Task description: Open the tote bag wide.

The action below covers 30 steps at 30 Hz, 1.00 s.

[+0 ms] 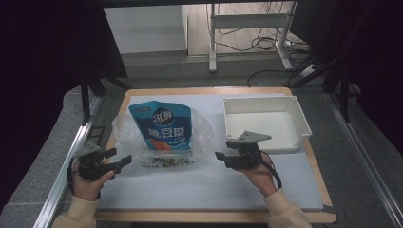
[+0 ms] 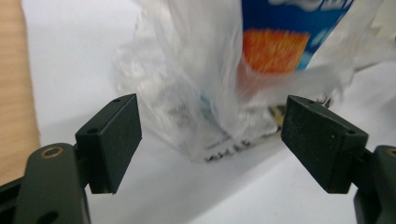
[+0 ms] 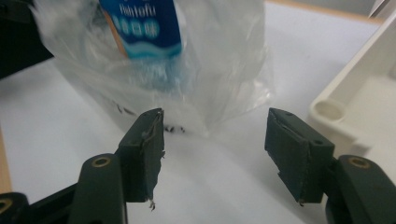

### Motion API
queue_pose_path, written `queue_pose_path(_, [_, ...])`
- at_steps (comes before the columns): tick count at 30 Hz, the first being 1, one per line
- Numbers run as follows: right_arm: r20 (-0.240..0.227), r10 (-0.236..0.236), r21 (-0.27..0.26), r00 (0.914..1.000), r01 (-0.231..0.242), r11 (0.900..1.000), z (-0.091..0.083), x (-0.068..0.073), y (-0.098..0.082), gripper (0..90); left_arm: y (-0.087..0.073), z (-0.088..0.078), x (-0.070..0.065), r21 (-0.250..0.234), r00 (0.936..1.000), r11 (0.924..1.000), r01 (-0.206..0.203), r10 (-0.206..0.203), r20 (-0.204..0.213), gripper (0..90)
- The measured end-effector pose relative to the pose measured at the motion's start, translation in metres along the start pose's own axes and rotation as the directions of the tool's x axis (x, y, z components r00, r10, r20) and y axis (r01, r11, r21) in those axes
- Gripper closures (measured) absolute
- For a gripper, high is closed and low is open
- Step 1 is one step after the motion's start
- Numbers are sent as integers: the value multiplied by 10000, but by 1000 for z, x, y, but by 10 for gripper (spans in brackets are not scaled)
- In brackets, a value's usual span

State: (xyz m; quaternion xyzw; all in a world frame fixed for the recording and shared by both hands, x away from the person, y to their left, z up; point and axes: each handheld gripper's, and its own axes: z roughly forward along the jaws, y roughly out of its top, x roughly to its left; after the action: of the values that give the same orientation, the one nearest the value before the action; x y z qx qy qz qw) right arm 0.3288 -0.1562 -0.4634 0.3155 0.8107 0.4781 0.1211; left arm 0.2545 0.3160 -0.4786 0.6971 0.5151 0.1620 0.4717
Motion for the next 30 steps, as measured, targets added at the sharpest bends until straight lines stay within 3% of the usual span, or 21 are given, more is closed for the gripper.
queue_pose_path(6, [-7,123,-732,9999,-123,9972,-22,-1,24,356,23,-15,2,-438,9998,9990,-78,71,-163,214])
queue_pose_path(11, [-122,-175,-1038,9998,162,9945,-28,6,53,341,50,-23,3,-681,9995,9975,-164,145,-288,227])
queue_pose_path(19, [-518,-681,-1110,9963,620,9919,-13,25,101,308,81,-18,12,-793,9989,9968,-100,64,-454,275])
queue_pose_path(24, [-545,-850,-864,9949,801,9930,3,33,112,306,84,-12,19,-715,9976,9974,36,-85,-688,292])
queue_pose_path(30, [-379,-812,-499,9960,793,9956,18,34,113,307,82,-8,27,-530,9970,9985,160,-200,-746,294])
